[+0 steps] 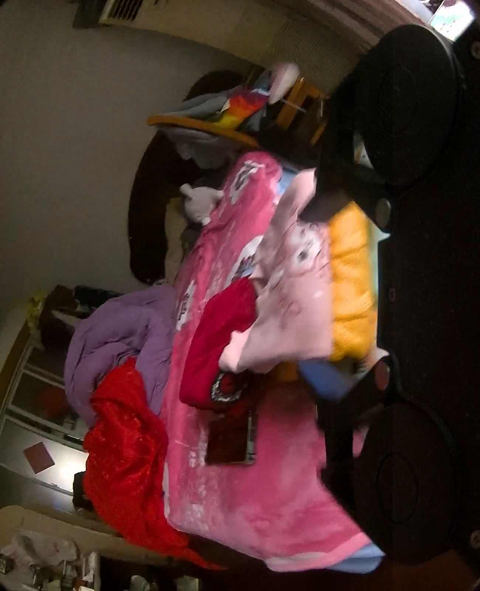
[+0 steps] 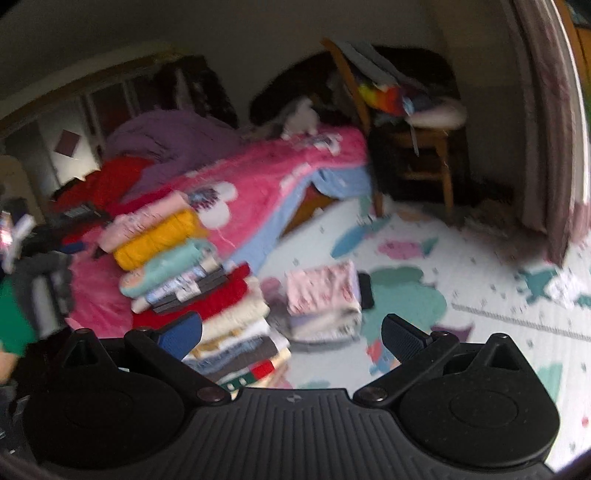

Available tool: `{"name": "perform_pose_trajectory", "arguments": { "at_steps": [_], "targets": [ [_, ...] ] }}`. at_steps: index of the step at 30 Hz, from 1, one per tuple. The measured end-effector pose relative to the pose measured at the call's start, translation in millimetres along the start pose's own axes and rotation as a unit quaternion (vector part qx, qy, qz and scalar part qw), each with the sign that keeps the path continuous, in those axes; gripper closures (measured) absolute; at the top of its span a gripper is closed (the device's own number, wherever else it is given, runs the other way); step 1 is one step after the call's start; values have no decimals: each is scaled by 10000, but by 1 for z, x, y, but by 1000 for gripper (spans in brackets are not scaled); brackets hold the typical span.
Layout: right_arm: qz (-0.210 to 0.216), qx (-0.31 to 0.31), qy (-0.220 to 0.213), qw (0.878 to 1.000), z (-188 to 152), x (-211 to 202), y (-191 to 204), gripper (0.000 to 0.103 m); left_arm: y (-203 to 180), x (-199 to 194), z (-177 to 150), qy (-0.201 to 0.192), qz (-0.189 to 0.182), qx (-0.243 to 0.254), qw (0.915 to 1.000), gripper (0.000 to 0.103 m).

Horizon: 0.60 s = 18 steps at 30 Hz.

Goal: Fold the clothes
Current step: 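Turn toward the bed and grasp the pink sweatshirt with the left tool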

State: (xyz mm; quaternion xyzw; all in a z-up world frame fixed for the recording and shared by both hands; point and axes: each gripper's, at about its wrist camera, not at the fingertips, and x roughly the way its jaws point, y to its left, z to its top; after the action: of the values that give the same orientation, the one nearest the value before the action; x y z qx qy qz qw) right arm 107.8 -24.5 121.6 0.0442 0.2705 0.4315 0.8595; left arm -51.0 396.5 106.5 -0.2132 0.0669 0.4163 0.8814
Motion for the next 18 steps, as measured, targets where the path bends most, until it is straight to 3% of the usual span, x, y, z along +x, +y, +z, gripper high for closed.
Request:
{"name": "perform_pose_trajectory", "arguments": {
  "at_steps": [5,8,10,13,16,18],
  "targets": [
    [134,27,68,9999,4,-6,-3,0,30,34,2,178,111,-410,9989,40],
    [78,174,205,9996,0,-4,-12,0,40,42,1,306,-118,-552,9979,52],
    [-21,302,281,9991,-4,-2,-20,0,39,42,1,301,-273,-439,9982,70],
    [-233,466,328,9981,-9,0,-32,0,30,33,3,142,-366,-108,9992,88],
    [-425,703,323,9961,-13,0,-44,0,13,19,9,-248,-454,409,9978,90],
    [-507,921,314,9940,-14,-2,-52,0,-7,2,15,-556,-679,866,9924,91]
  ]
}}
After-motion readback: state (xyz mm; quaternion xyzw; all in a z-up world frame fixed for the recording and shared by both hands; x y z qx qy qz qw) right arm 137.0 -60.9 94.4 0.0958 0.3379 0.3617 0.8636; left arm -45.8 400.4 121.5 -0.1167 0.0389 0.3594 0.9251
